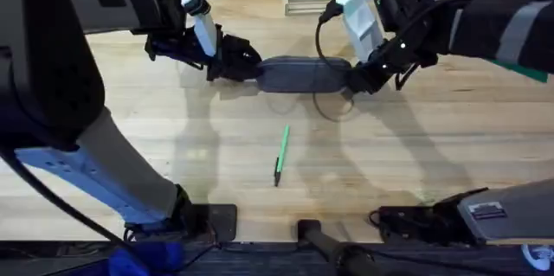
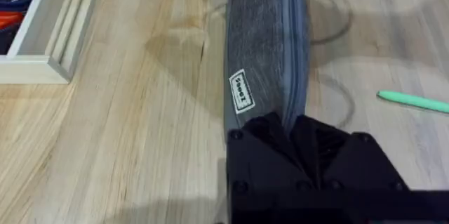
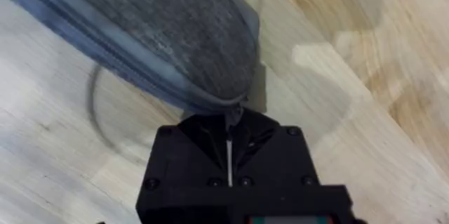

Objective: Unzip the bag, pick up the pens from the table one at a time and place them inside, then zip the bag closed.

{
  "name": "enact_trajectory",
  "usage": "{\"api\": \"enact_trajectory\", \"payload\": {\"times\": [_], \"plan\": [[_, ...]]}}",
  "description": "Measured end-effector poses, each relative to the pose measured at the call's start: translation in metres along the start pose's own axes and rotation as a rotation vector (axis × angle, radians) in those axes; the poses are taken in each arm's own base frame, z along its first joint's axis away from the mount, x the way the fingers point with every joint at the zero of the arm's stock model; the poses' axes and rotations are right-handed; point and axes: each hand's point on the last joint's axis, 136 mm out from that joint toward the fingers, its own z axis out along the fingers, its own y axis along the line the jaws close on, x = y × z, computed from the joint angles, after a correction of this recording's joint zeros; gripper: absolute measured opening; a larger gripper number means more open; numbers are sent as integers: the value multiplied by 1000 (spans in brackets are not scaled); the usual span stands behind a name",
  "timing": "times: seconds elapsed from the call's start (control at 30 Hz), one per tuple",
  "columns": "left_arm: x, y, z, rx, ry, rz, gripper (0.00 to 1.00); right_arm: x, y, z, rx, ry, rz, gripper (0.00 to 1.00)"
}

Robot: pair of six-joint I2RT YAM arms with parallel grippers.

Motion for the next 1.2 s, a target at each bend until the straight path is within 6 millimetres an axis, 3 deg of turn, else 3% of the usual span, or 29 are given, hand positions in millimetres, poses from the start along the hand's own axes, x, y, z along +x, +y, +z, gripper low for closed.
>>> {"api": "enact_trajectory", "payload": {"times": [0.73, 0.97, 1.2], "plan": [[1, 0, 0, 0, 4, 0, 42, 1, -4, -1, 21, 5, -38, 34], [1, 0, 0, 0, 5, 0, 42, -6, -12, -17, 76, -27, -41, 34], [1, 0, 0, 0, 6, 0, 42, -9, -14, -22, 86, -35, -46, 34]]}}
